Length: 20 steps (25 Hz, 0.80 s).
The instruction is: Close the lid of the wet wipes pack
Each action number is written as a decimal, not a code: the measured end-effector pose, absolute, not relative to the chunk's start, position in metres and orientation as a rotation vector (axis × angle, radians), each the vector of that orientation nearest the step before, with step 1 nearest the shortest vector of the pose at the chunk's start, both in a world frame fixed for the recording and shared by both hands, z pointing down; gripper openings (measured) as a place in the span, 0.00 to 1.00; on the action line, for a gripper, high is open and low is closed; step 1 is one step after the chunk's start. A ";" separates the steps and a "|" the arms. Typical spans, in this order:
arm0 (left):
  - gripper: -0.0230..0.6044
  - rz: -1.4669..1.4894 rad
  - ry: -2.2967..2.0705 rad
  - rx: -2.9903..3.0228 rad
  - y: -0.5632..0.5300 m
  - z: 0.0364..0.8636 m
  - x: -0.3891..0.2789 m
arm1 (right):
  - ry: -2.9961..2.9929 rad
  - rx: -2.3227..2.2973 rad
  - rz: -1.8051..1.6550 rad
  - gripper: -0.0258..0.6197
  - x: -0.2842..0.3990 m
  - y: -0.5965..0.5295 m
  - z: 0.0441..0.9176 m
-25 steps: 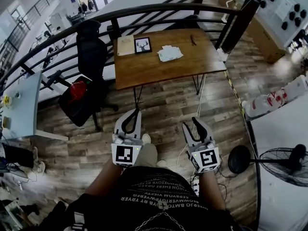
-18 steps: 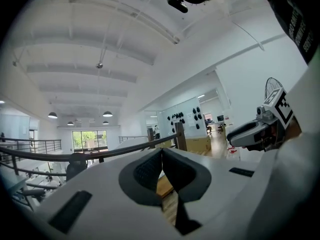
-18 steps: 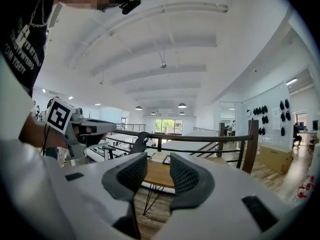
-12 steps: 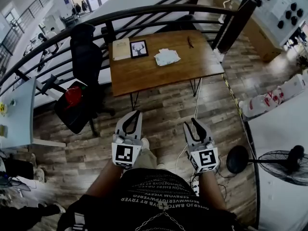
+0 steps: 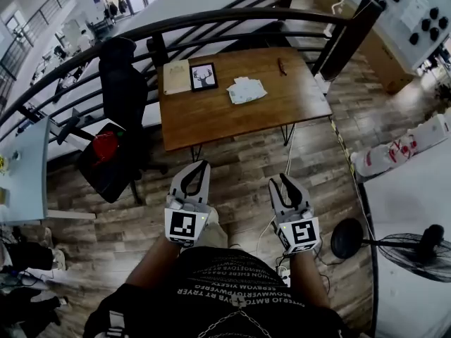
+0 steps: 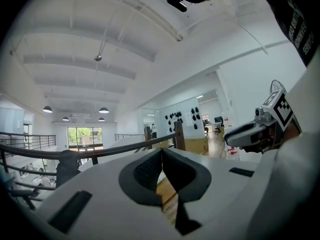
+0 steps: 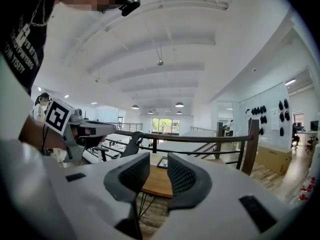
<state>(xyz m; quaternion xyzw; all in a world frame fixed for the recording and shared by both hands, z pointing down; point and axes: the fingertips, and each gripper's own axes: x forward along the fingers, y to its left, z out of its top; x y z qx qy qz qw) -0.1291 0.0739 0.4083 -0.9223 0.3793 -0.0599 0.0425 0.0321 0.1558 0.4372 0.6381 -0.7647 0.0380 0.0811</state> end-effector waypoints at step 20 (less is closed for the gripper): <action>0.08 -0.236 1.026 -2.849 -0.011 0.408 -0.092 | -2.266 1.913 0.136 0.21 0.051 0.068 0.433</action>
